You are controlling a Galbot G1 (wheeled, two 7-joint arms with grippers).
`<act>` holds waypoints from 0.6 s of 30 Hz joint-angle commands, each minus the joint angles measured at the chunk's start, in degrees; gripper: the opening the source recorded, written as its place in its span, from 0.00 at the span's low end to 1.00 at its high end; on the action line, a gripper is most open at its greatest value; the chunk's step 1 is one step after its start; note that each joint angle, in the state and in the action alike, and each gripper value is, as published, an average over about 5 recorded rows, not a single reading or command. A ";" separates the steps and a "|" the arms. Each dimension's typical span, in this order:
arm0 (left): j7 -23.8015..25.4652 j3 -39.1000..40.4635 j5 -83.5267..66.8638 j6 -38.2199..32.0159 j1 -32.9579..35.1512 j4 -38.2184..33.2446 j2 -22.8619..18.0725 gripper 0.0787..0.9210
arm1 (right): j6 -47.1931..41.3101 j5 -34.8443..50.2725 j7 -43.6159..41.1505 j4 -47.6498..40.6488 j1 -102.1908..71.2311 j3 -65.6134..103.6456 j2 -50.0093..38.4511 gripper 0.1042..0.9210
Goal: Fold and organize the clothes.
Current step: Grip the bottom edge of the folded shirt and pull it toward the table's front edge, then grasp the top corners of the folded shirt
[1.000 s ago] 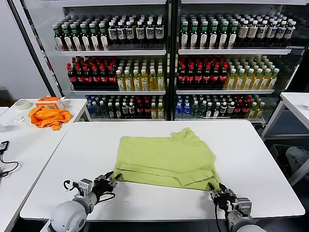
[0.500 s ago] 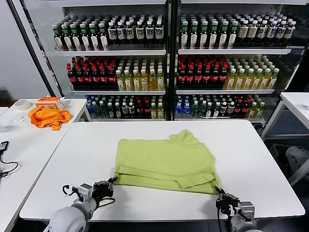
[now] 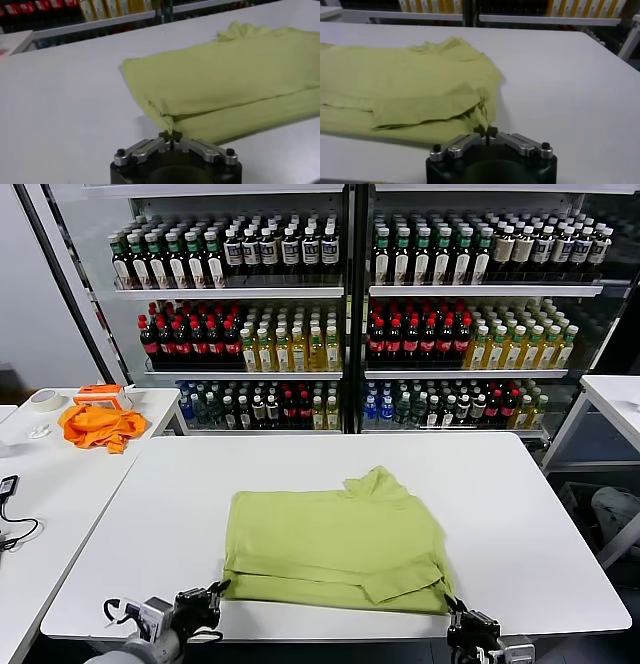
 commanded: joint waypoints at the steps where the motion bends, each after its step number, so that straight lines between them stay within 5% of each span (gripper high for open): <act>1: -0.19 -3.54 -0.17 -0.17 3.13 -6.03 0.24 0.09 | -0.80 -0.92 1.05 4.57 -2.68 2.98 -0.39 0.17; 8: -0.81 -4.41 -3.65 -0.18 -2.40 -9.00 1.44 0.33 | -3.77 9.74 1.52 9.91 1.95 10.34 -3.30 0.42; 18: 0.14 3.52 -7.19 -1.99 -22.63 9.00 4.12 0.68 | -4.85 10.27 4.29 -6.53 30.44 -3.08 -5.26 0.77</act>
